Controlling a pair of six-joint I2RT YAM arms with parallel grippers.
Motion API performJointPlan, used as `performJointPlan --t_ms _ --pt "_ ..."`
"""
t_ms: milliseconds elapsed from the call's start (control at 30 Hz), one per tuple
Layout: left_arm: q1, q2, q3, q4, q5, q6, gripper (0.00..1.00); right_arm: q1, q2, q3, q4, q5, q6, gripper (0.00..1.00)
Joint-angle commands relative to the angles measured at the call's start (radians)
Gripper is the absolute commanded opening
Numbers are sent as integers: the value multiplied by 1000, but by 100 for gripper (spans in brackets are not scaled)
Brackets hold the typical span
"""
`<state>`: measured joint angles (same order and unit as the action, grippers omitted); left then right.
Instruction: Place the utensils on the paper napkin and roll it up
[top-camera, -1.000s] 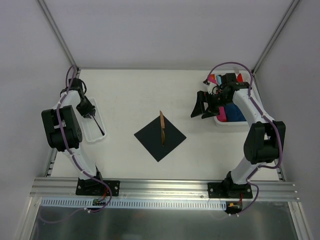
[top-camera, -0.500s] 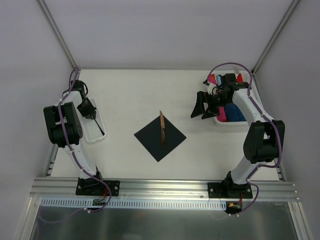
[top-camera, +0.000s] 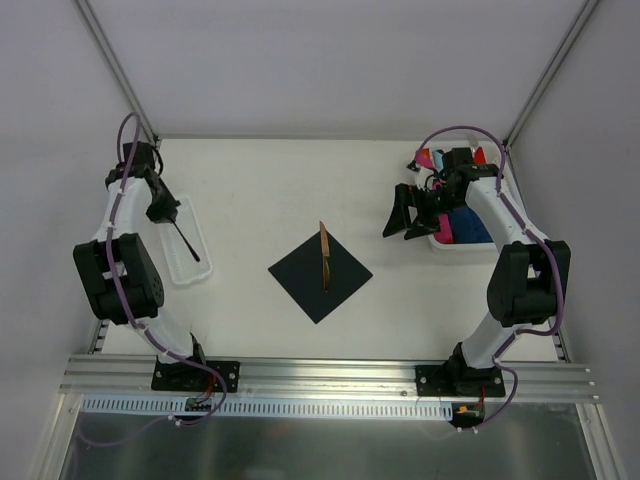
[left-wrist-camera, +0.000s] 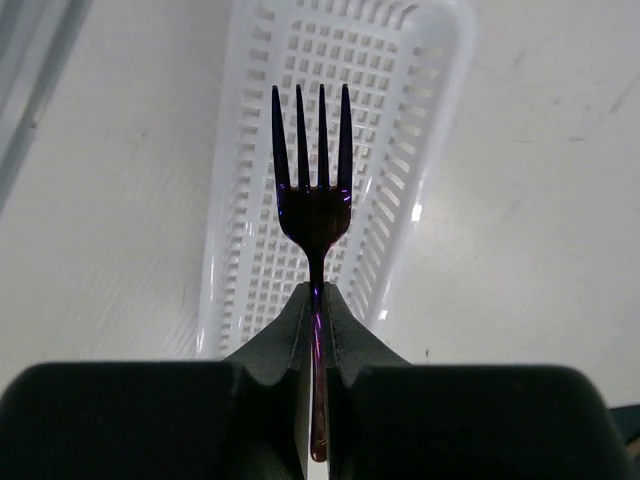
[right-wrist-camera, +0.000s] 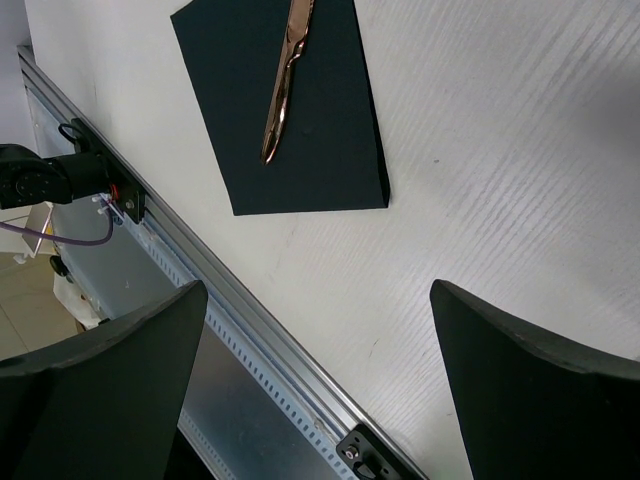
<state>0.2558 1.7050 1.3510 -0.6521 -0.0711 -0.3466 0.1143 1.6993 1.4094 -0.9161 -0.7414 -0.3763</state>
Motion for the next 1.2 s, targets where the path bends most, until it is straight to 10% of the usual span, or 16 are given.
performJointPlan --t_ms 0,567,1167 --pt "-36 -122 149 -107 -23 73 0 -7 0 30 -33 -23 -23 99" --pt "-783 157 244 -74 54 -163 0 -8 17 10 -32 -49 -13 99" --pt "-897 328 232 29 103 -279 0 -7 19 -3 -26 -49 -18 99"
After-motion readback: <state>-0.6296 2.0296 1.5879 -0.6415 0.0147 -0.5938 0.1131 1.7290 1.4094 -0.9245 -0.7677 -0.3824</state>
